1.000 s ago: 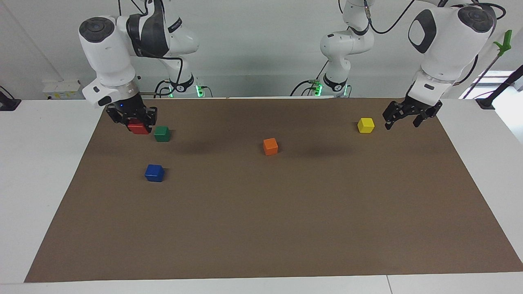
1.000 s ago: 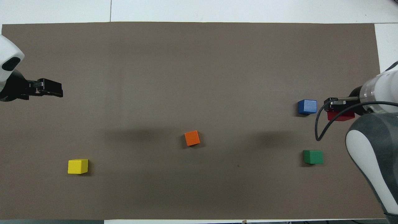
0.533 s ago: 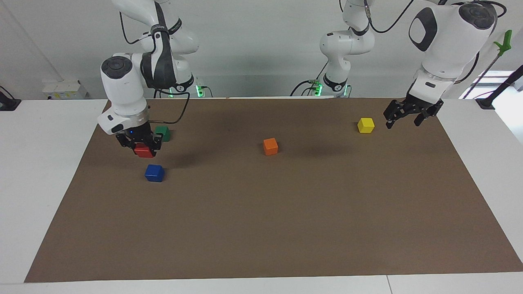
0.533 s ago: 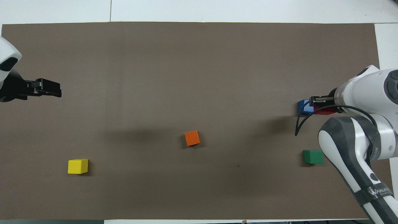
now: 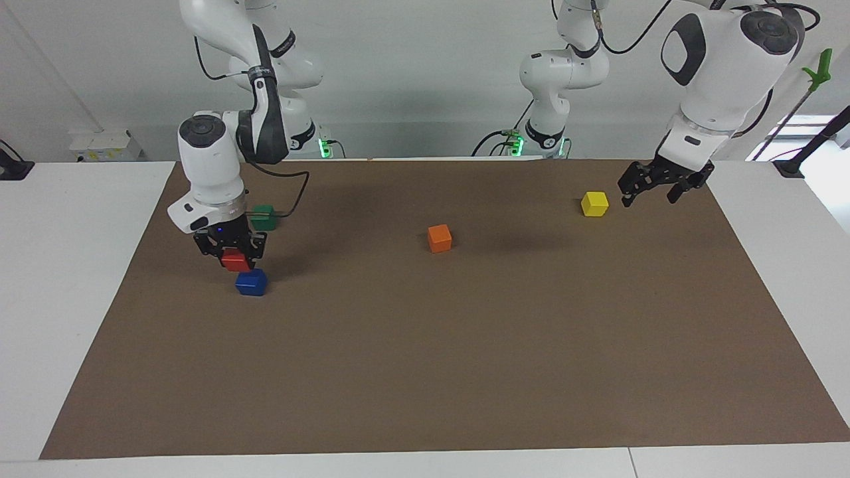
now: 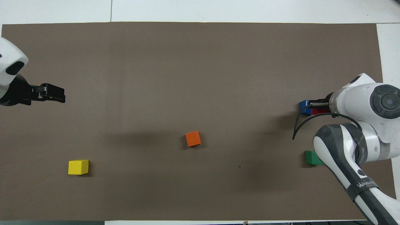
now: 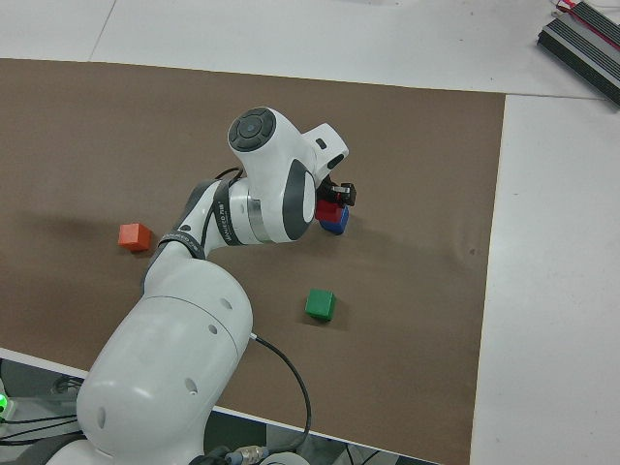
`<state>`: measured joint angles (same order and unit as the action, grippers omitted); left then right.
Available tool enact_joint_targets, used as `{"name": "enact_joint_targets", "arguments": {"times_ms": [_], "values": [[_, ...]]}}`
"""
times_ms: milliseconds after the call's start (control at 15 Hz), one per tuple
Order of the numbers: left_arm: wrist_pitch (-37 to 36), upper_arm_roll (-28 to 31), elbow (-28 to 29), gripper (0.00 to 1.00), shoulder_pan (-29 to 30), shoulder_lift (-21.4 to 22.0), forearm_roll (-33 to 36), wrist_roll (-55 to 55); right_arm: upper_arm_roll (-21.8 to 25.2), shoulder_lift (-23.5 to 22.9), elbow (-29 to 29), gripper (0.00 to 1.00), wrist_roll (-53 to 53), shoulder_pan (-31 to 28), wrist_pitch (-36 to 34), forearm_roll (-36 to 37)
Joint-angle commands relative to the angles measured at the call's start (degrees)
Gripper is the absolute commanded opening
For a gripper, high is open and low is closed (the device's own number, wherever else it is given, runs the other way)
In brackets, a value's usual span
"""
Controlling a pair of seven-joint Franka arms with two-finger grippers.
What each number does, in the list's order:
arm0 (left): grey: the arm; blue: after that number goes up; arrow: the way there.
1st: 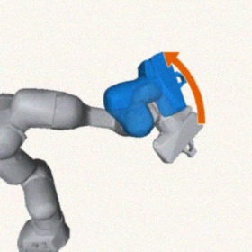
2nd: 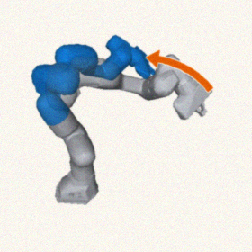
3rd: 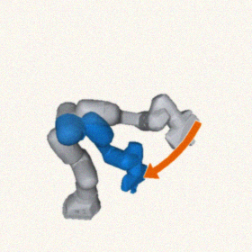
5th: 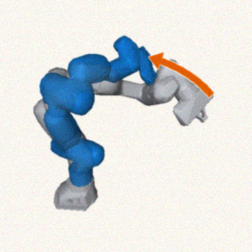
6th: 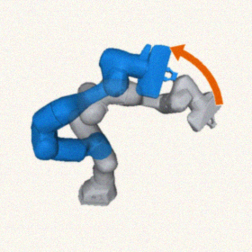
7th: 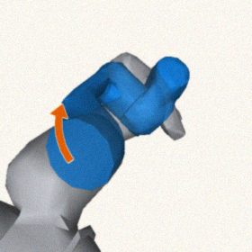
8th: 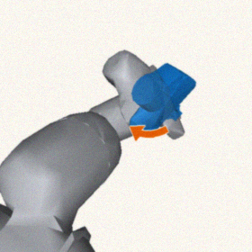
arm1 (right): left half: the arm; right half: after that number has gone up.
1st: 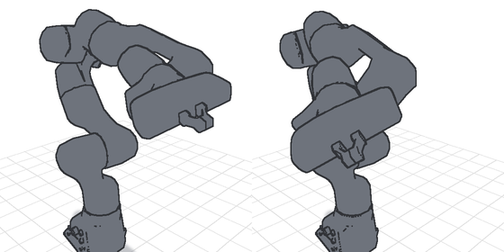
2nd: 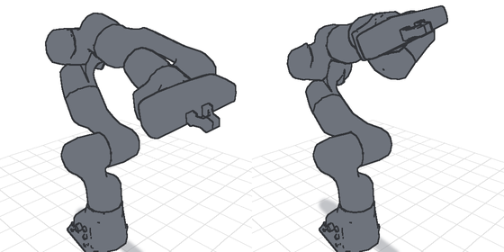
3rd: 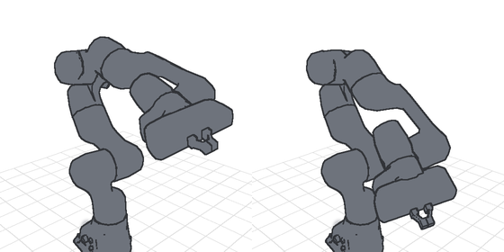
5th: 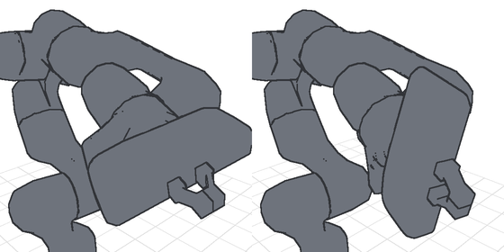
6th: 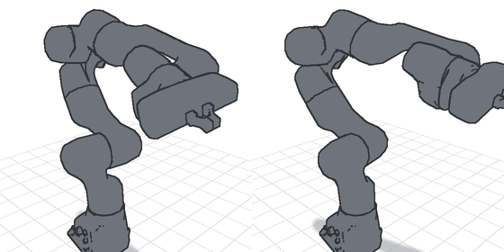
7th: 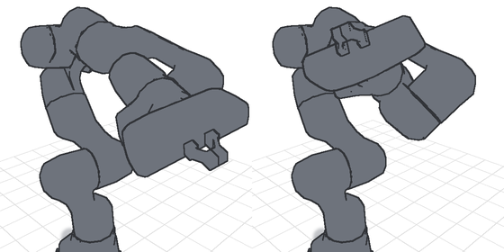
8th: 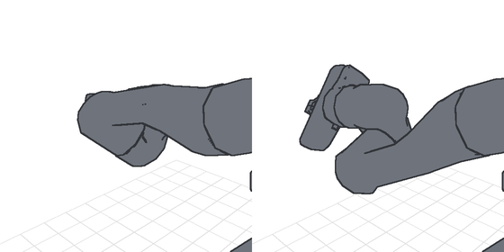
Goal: Transfer red block to right arm and stack on blue block
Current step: 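Lower the red cube onto the blue cube with the right gripper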
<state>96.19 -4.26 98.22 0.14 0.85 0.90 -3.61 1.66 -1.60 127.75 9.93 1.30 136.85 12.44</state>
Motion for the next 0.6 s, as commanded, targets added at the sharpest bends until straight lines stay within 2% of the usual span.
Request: {"name": "enact_joint_targets", "arguments": {"times_ms": [0,533], "values": [[-0.75,0.92,1.18,1.0,-1.63,1.44,0.68,0.79,-0.78,-0.59,0.75,0.0,0.7,-1.39,3.41,1.45],[-0.65,0.92,1.44,1.0,-2.34,1.52,0.68,0.71,-0.87,-2.62,0.75,0.0,0.79,-1.39,5.97,1.45]]}}
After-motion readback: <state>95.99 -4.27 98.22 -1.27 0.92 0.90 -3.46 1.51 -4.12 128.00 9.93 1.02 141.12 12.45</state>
